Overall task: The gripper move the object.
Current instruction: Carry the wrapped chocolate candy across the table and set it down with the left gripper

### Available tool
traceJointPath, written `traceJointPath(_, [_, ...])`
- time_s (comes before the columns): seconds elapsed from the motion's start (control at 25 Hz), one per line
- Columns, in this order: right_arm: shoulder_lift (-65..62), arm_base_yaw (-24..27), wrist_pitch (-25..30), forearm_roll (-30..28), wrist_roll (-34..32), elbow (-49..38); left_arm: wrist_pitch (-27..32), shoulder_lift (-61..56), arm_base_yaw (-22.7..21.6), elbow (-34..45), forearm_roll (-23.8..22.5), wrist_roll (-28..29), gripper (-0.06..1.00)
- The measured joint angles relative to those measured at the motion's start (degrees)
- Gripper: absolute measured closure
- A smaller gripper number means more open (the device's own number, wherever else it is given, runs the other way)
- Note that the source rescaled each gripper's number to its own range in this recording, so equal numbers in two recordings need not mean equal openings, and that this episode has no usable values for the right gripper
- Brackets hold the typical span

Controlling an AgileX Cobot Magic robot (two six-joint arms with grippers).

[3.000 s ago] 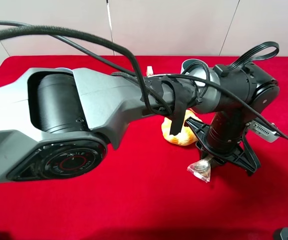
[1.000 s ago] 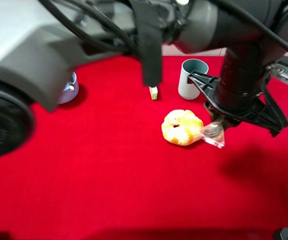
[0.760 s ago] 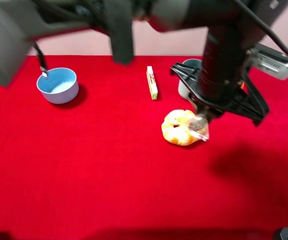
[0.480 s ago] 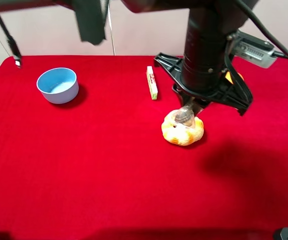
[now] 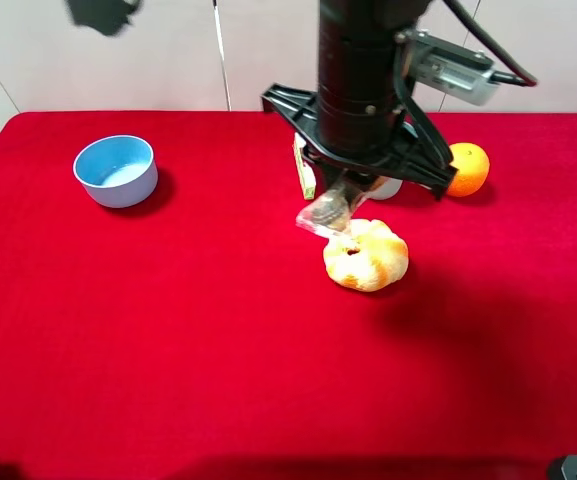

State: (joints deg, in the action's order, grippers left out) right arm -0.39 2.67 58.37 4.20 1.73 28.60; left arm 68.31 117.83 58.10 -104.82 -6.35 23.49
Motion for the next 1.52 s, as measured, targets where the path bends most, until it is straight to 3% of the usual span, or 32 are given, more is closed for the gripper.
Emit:
traceJointPath(0.56, [0.0, 0.0, 0.0, 0.0, 0.0, 0.0, -1.3, -5.3, -5.8, 8.8, -0.3, 0.8, 0.94])
traceJointPath(1.52, [0.0, 0.0, 0.0, 0.1, 0.0, 0.0, -2.8, -5.3, -16.6, 9.0, -2.0, 0.9, 0.94])
